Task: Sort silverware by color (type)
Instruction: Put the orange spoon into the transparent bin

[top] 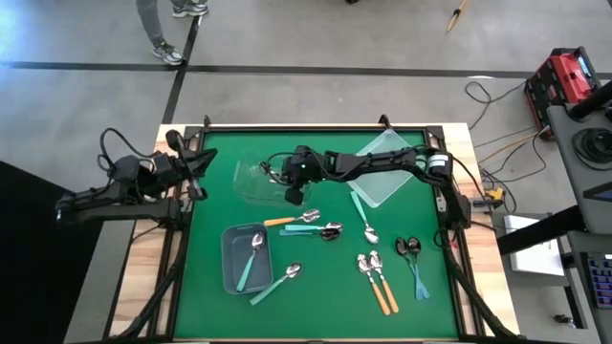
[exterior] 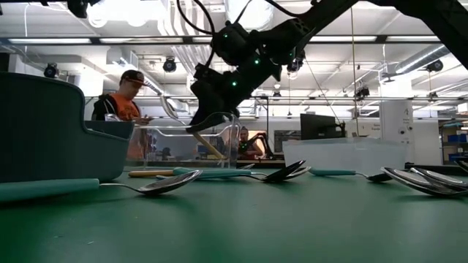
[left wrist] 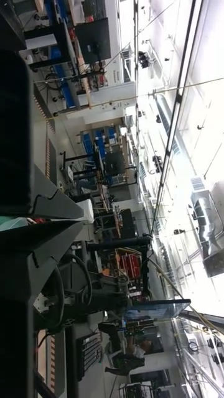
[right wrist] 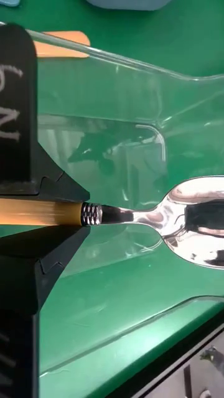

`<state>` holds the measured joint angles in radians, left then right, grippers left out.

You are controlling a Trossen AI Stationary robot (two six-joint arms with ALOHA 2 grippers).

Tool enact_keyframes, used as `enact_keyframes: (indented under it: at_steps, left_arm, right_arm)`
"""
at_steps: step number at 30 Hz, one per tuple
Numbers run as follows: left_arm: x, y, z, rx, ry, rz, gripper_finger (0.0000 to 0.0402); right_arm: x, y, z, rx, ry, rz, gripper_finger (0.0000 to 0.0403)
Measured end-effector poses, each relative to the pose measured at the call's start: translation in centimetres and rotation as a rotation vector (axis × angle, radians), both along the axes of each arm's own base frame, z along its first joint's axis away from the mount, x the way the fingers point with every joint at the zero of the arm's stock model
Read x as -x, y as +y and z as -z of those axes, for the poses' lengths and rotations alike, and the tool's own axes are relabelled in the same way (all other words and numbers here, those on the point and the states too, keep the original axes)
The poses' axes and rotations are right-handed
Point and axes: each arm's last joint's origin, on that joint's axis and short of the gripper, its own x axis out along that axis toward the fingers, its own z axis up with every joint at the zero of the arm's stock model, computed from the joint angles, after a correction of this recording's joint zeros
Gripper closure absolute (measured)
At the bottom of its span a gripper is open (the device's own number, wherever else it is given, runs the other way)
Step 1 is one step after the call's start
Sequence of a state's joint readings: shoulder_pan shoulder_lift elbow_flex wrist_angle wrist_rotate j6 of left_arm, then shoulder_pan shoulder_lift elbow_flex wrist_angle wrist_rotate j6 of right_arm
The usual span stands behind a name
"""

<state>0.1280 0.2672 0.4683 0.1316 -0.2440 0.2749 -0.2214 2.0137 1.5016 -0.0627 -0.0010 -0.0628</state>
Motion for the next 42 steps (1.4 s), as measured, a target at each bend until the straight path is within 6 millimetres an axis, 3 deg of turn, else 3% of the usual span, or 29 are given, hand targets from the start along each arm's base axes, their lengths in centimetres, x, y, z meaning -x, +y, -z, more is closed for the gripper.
enact_keyframes:
  at_steps: [8,14,19,30,35,42]
  left_arm:
    - [-0.6,0.1,0.6,0.026,0.06,0.005,0.0401]
    - [-2.7,0.6,1.7,0.103,0.169,-0.069,0.0395]
    - [-5.0,1.0,3.0,0.17,0.289,-0.096,0.0356]
    - [-8.3,1.7,6.3,0.272,0.513,-0.203,0.0202]
    - [-9.0,2.4,7.1,0.321,0.538,-0.26,0.0186]
    - [-10.0,3.7,7.8,0.4,0.499,-0.315,0.0201]
  right_arm:
    - [0.0,0.0,0.0,-0.005,0.004,0.003,0.0362]
    - [0.0,0.0,-0.1,0.001,0.003,-0.001,0.0362]
    - [-0.1,0.0,-0.4,0.02,0.001,-0.008,0.0362]
    - [-0.2,-0.2,-0.6,0.109,0.001,0.012,0.0362]
    - [-0.4,-0.3,-0.8,0.137,-0.018,0.011,0.0362]
    - [-0.5,-0.2,-1.0,0.168,-0.028,-0.01,0.0362]
